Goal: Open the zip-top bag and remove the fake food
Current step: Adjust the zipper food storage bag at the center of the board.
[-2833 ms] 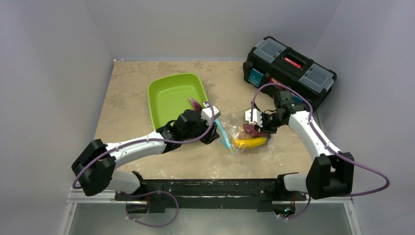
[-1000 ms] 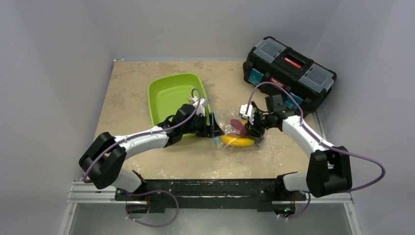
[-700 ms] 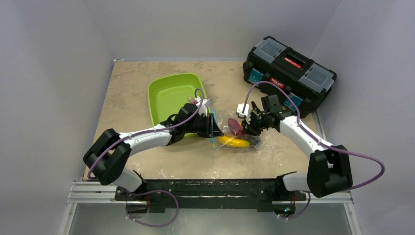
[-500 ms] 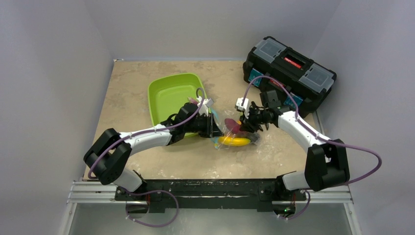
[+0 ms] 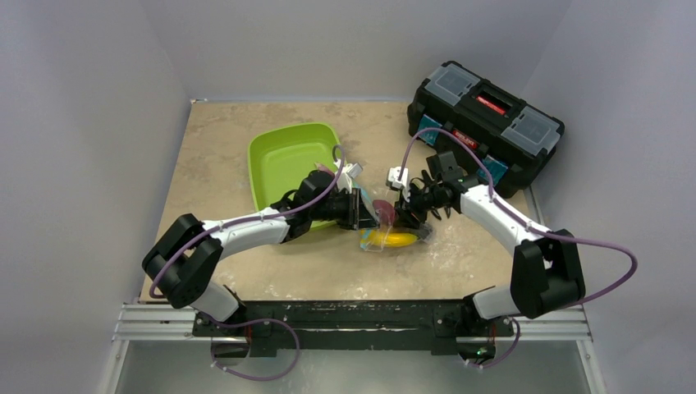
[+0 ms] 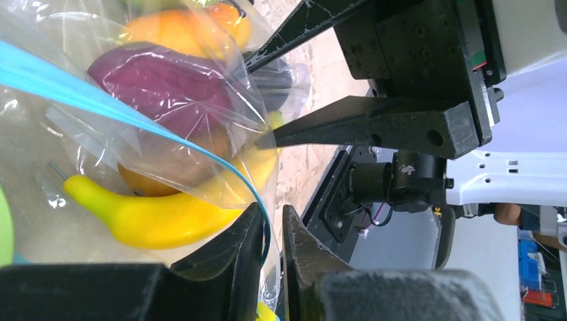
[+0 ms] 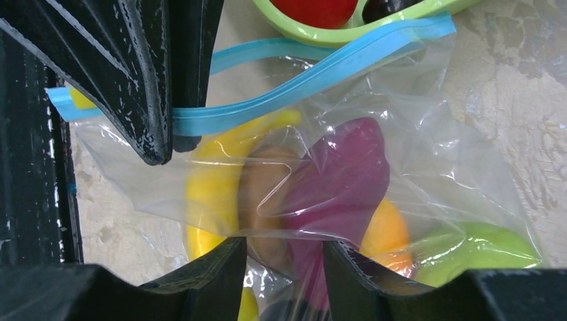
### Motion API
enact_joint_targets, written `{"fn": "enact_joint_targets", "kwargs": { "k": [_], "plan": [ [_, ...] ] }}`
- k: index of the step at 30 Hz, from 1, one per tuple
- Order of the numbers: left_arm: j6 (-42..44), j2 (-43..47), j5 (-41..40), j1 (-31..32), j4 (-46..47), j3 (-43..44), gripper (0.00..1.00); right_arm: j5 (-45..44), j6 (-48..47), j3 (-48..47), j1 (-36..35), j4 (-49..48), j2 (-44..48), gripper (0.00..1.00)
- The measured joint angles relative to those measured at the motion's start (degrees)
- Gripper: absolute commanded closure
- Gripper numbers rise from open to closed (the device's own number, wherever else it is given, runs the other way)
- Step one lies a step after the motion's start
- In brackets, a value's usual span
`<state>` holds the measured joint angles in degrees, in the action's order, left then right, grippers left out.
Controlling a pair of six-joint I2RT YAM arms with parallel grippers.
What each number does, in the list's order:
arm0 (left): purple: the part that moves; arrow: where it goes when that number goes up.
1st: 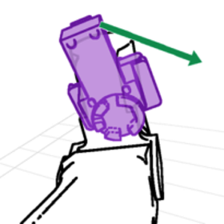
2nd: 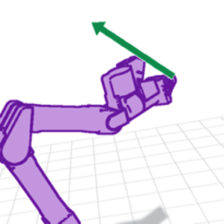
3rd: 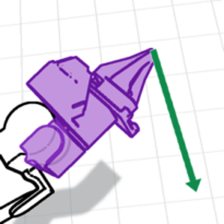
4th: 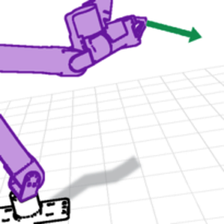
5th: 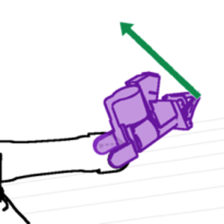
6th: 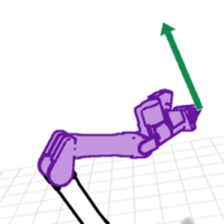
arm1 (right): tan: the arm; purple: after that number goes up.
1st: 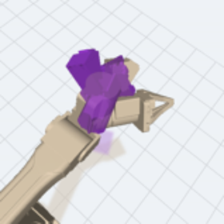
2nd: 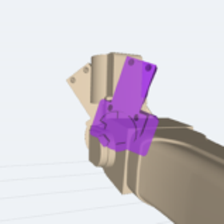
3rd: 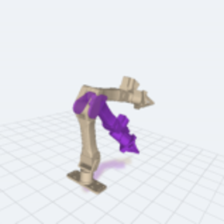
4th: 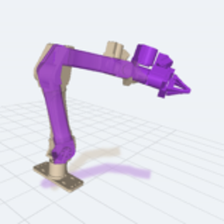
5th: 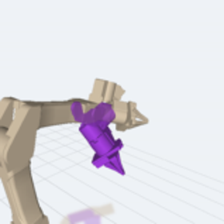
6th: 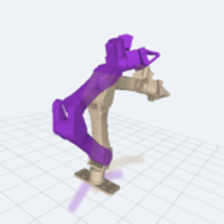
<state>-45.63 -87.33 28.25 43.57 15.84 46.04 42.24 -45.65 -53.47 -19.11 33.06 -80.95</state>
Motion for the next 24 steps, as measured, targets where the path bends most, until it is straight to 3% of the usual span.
{"fn": "enact_joint_targets", "kwargs": {
  "k": [8,14,19,24],
  "plan": [
    [-1.38,0.50,0.70,0.00,6.49,-1.31,0.85,-0.24,-0.52,-4.98,0.81,1.51,-0.09,0.50],
    [-2.43,0.50,2.12,0.00,9.07,-1.66,0.80,-1.05,1.16,-5.01,0.83,0.33,-3.45,0.58],
    [-2.80,0.50,2.19,0.00,9.20,-1.81,0.63,-2.45,1.90,-4.68,0.74,-1.05,-4.92,0.73],
    [-1.25,1.20,1.09,0.07,6.78,-1.92,0.42,-1.97,1.73,-4.68,0.79,-0.98,-5.68,0.68]
  ]
}}
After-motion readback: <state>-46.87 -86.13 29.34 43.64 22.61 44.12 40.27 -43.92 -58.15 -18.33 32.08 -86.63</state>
